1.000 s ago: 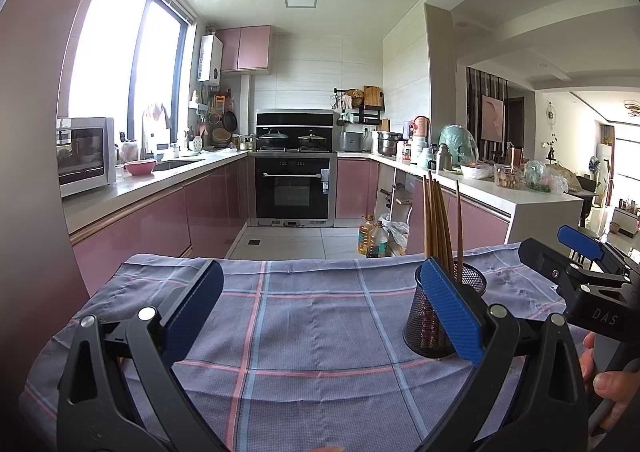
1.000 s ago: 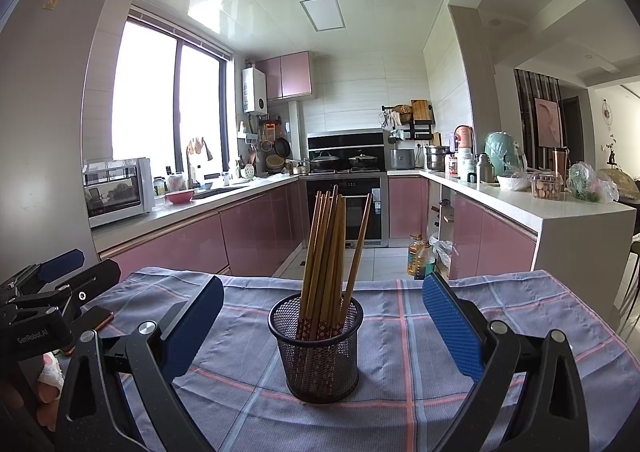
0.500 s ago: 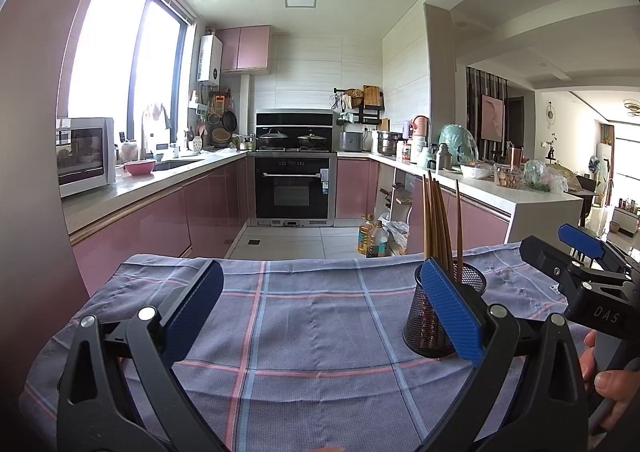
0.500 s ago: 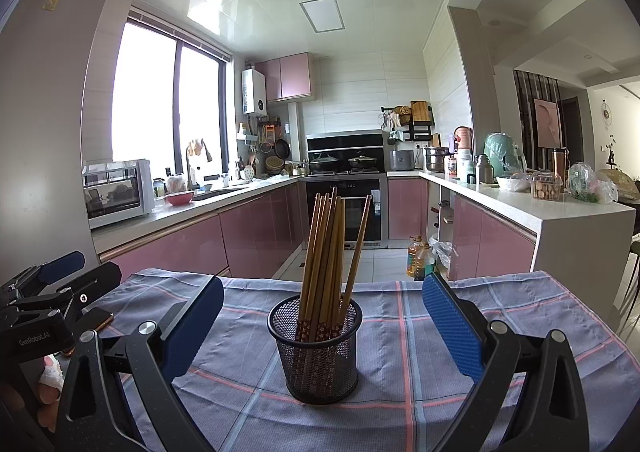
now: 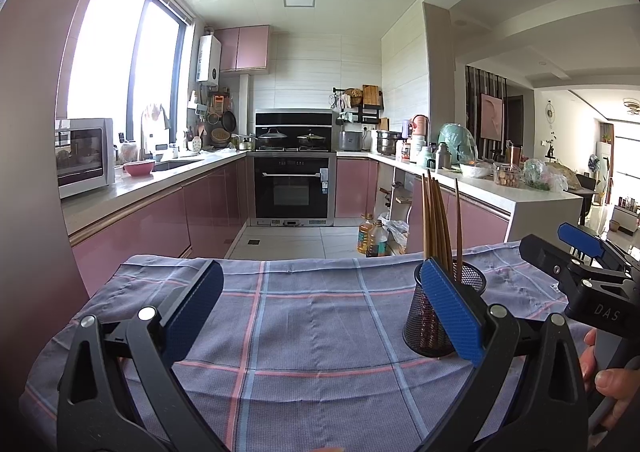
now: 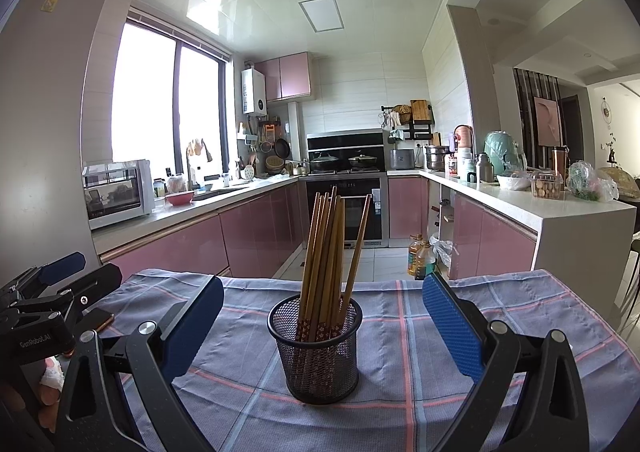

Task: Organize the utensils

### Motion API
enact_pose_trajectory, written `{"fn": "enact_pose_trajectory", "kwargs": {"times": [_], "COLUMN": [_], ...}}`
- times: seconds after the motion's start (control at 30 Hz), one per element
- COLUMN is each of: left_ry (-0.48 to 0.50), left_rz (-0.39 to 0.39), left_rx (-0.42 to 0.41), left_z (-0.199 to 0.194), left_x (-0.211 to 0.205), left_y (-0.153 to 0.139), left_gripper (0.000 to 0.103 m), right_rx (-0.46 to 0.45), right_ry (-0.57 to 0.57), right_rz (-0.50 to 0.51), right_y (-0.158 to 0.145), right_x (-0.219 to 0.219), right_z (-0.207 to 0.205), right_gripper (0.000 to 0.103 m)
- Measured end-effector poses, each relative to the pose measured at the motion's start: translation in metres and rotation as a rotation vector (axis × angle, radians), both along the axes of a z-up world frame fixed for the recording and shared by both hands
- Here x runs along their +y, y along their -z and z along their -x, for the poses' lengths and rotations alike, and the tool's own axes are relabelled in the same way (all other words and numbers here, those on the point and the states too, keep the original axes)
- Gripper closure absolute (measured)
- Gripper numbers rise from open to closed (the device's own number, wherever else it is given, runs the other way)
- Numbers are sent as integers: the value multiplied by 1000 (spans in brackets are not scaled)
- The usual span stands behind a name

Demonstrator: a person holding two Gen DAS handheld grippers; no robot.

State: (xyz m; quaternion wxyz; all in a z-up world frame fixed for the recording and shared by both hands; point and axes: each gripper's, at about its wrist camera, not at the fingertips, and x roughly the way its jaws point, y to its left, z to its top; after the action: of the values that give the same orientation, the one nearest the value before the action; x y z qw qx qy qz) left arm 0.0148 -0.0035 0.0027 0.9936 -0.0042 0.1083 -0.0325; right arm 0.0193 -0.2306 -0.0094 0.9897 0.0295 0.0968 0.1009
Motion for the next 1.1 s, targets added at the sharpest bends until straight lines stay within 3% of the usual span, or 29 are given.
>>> {"fn": "enact_pose_trajectory", "kwargs": {"times": [1.1], "left_ry": [9], "left_rz": [-13], "left_rx": [12], "left_z": [-1], "left_x": [-2], "left_y": [3], "left_gripper": [6], "right_rx": [9], "right_ry": [2], "right_rz": [-1], "right_y": [3], "right_x": [-2], "right_z": [0], "right_gripper": [7]}}
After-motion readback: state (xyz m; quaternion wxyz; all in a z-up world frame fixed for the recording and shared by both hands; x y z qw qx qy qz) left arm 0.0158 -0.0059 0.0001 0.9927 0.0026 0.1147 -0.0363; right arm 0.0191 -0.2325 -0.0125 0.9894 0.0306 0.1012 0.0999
